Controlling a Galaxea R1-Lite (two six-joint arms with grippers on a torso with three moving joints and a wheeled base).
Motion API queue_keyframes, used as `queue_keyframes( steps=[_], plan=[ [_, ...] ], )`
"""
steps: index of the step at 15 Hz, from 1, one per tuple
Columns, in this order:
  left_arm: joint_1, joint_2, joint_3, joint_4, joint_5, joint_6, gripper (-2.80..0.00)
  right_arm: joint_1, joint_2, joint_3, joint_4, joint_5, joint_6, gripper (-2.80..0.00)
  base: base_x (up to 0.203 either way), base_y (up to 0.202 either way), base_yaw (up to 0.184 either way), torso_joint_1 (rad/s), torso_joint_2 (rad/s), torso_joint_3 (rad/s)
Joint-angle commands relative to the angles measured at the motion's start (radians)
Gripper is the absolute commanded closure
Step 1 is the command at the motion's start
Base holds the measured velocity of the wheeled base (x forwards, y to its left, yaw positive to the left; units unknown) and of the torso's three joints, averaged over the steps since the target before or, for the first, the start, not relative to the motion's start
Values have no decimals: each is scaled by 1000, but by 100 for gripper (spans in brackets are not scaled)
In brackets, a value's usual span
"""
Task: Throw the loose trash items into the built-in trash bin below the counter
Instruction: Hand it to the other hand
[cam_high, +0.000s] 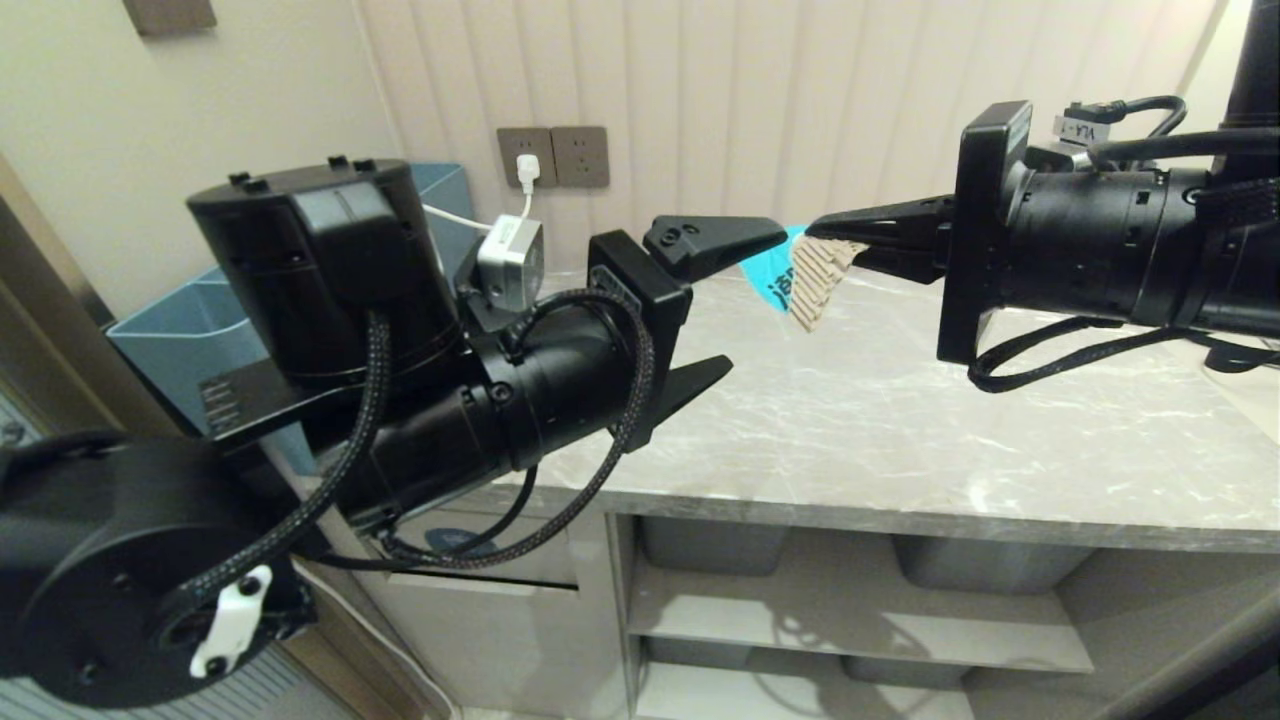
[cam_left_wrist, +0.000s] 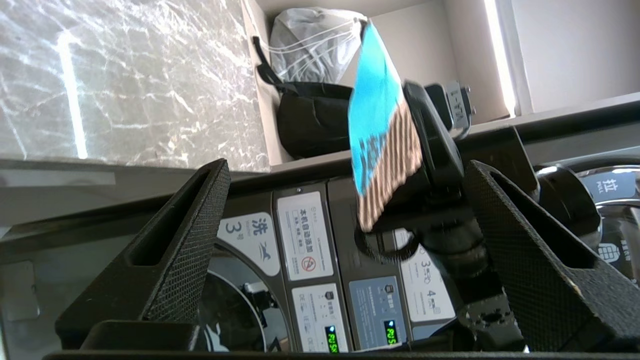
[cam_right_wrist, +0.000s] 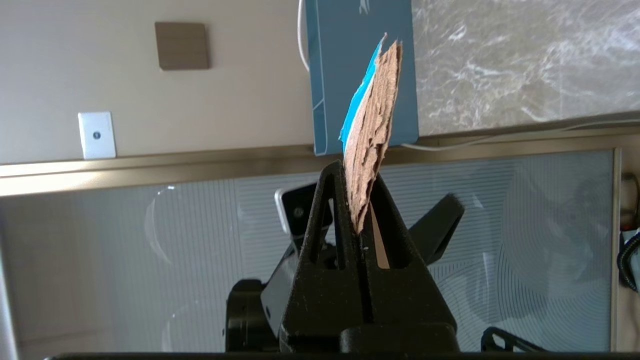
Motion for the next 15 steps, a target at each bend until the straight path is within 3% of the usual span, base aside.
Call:
queue_keyframes(
  steps=[1,7,8,15],
  plan=[
    [-3,16,-3,-14,-1,-6,-280,17,-6,0,3,2,7,0,0,0,0,0,0,0],
    [-3,31,-3,-37,0,23,-280,35,-3,6,6,2,7,0,0,0,0,0,0,0],
    [-3,32,-3,-38,-1,23,0,34,0,6,6,2,7,0,0,0,0,0,0,0],
    [-6,41,-21,-54,-7,34,0,56,0,9,18,2,7,0,0,0,0,0,0,0]
  ],
)
